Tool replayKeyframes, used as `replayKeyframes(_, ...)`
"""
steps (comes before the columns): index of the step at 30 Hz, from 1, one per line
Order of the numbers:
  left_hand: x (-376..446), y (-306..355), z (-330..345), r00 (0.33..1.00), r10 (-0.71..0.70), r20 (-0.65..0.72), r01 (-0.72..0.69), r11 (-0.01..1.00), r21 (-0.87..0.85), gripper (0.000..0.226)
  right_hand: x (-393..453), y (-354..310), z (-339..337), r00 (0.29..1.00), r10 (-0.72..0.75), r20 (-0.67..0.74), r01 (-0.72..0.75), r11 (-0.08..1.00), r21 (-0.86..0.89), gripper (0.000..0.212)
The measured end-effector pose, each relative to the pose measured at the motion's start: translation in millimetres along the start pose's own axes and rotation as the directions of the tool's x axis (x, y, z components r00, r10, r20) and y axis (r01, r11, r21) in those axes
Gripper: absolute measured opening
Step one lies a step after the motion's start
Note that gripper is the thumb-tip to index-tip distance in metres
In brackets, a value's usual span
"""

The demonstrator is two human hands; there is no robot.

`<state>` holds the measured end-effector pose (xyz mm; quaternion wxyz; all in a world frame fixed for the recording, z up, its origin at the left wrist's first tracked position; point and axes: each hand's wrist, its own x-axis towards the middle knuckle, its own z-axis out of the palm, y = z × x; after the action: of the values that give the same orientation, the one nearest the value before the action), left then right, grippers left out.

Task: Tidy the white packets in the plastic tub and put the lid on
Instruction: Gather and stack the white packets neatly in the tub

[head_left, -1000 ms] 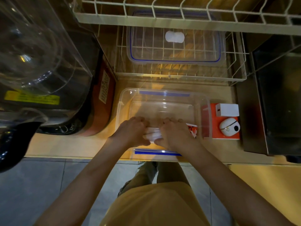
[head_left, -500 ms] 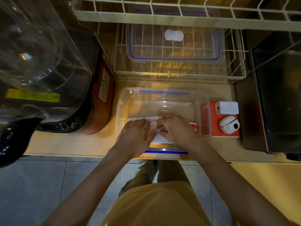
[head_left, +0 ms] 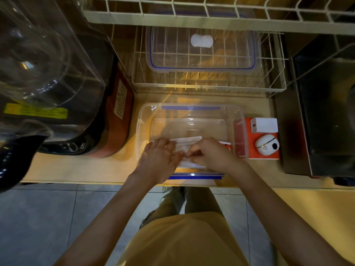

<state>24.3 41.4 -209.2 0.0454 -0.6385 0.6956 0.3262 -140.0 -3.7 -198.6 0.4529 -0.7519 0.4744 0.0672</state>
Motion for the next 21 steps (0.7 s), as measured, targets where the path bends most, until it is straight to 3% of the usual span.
replayKeyframes(8,26.4,3.6,-9.0,0.998,0.048,0.028,-0.046,0.998,-0.049,0.039,-15.7,14.6,-15.5,0.928,0.200,-0.315,-0.151,0.973,0.172,0.023)
replayKeyframes(12,39.8,7.2,-9.2,0.997,0.075,0.034,-0.069,0.985,-0.160,0.037,-15.6,13.4,-13.1,0.921,0.219,-0.324,-0.190,0.974,0.120,0.023)
replayKeyframes(15,45.9,7.4,-9.0,0.991,0.123,0.047,-0.115,0.982,-0.149,0.032,-14.2,12.8,-9.6,0.920,0.231,-0.318,-0.200,0.972,0.127,0.022)
replayKeyframes(21,43.8,3.4,-14.2,0.951,0.179,0.252,-0.131,0.972,-0.198,0.033,-17.1,18.1,-7.6,0.922,0.259,-0.288,-0.245,0.966,0.083,0.026)
